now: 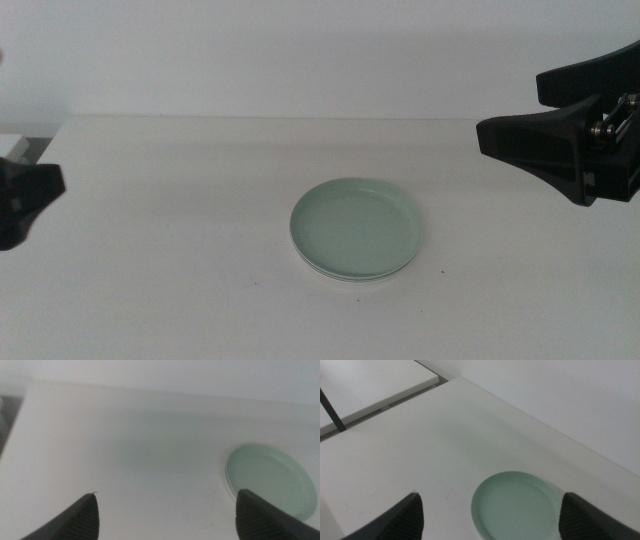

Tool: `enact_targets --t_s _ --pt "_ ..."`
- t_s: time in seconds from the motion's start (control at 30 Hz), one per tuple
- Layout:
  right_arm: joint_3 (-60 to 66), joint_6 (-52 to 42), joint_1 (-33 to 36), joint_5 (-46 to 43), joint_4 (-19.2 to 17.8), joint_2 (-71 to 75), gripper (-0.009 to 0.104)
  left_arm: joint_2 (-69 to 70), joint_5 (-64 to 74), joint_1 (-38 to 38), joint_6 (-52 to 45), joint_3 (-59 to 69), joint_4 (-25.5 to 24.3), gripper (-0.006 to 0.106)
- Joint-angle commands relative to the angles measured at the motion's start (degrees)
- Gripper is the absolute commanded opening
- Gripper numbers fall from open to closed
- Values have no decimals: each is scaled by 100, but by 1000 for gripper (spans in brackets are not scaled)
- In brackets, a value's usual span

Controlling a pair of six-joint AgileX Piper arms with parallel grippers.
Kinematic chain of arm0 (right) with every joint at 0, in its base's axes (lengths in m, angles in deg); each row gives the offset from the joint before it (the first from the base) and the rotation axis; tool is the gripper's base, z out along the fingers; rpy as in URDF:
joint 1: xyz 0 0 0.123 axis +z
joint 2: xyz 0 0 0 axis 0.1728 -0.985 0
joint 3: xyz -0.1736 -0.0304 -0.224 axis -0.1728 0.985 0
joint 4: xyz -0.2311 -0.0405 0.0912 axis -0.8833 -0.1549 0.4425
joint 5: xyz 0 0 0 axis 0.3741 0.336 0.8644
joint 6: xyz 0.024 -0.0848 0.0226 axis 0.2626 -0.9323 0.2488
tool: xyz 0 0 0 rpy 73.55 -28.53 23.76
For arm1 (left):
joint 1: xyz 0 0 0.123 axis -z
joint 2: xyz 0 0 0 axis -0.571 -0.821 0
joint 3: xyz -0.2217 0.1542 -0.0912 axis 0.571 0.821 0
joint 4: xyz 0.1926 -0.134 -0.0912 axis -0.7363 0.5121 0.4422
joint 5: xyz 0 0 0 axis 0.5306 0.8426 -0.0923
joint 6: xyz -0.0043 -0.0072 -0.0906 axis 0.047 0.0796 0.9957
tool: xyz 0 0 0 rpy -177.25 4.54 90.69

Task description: Stack the three bowls on top of each other.

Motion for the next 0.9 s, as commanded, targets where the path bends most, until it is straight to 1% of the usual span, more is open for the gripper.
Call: enact_targets --t_s 0.0,0.07,0.17,0.27,0.3,0.33,0.4,0.5,0.73,0.77,0.8,0.87 --pt "-3 78 7 -72 14 17 91 245 -141 -11 5 22 -137 94" --pt "-3 371 7 -180 -27 17 91 377 -190 -11 5 22 -178 94" --pt "-3 978 7 -535 -397 17 91 429 -334 -11 5 22 -211 94" --pt "-3 1838 -3 -811 -1162 17 91 429 -361 -11 5 22 -235 94" --pt "-3 2122 -50 -854 -1535 17 91 429 -361 -11 -6 22 -235 94" --pt "-3 2364 -121 -880 -1798 17 91 429 -361 -11 -6 22 -235 94" --pt "-3 2619 -291 -880 -2042 17 91 419 -361 -11 -6 22 -235 94" --pt "-3 2609 -463 -758 -1989 21 91 419 -361 -11 -6 22 -235 94" --pt "-3 2609 -512 -776 -1979 73 91 419 -361 -11 -6 22 -235 94" --pt "14 2609 -572 -776 -1930 125 91 419 -361 -11 -6 22 -235 94" --pt "71 2596 -706 -791 -1735 208 91 419 -361 -11 -6 22 -235 94" --pt "272 2647 -1074 -958 -1771 505 91 419 -377 -11 -6 22 -235 94"
